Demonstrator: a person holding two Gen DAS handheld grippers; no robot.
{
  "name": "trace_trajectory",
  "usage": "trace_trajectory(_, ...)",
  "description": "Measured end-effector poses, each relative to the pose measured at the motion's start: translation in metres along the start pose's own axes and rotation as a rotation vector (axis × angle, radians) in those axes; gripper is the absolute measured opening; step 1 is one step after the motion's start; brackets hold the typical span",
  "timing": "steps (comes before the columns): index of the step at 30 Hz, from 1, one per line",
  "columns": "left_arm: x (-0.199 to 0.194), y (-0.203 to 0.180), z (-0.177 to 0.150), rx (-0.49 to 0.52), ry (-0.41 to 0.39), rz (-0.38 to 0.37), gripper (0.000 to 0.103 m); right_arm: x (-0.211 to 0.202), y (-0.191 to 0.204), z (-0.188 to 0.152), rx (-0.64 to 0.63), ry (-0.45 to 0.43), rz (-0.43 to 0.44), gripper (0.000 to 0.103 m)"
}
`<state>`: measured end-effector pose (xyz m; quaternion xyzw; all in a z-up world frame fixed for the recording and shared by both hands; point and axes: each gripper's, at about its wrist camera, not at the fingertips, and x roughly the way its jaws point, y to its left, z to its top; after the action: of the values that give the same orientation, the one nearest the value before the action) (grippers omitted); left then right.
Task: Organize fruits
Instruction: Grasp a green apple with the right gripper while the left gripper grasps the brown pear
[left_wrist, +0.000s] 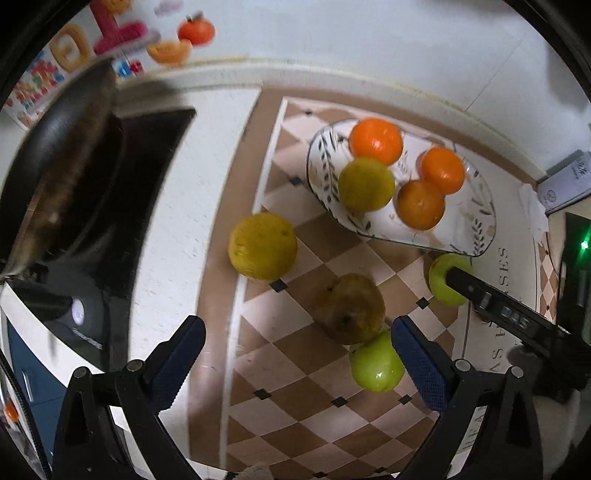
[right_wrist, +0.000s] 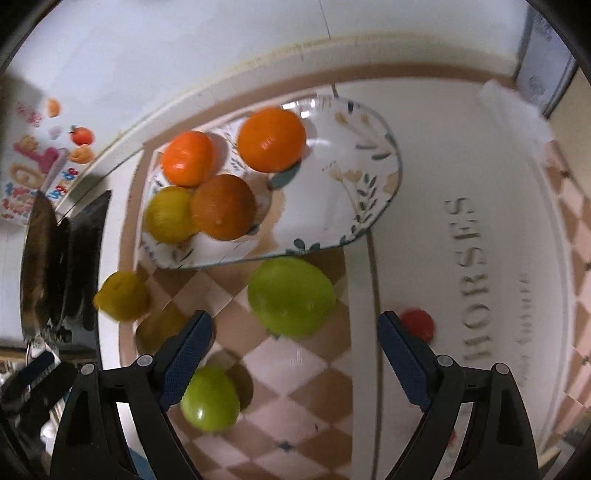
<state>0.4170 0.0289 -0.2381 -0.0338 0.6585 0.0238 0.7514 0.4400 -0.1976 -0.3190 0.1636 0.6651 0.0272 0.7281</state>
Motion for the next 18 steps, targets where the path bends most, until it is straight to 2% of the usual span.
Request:
trace_trajectory(2,0.013,-0.005,0.003,0.013,0.028,0.003,0.103,0.018,0.000,0.005,-0.001,0.021,0.011,0.089)
trace_trajectory(5,0.032,-0.014,0.005,0.046,0.082,0.006,0.103,0.037,0.002,0.008,-0.017,0.044,0.028,0.066)
trace_trajectory(11,0.067,-0.026,0.006,0.040,0.194,-0.062,0.103,0.035,0.001,-0.009,-0.057,0.056,0.027,0.065)
trace_trajectory(14,0.077,-0.029,0.007,0.041,0.204,-0.089,0.101,0.029,-0.006,-0.026,-0.055,0.072,0.026,0.065)
trace_trajectory(16,0.082,-0.031,0.006,0.055,0.190,-0.088,0.077,0.027,-0.011,-0.036,-0.049,0.089,0.023,0.065)
trace_trajectory(17,0.084,-0.031,0.004,0.056,0.189,-0.113,0.065,0.026,-0.013,-0.041,-0.046,0.095,0.021,0.066)
trace_trajectory(18,0.084,-0.032,0.002,0.051,0.184,-0.117,0.065,0.024,-0.014,-0.045,-0.045,0.099,0.017,0.066)
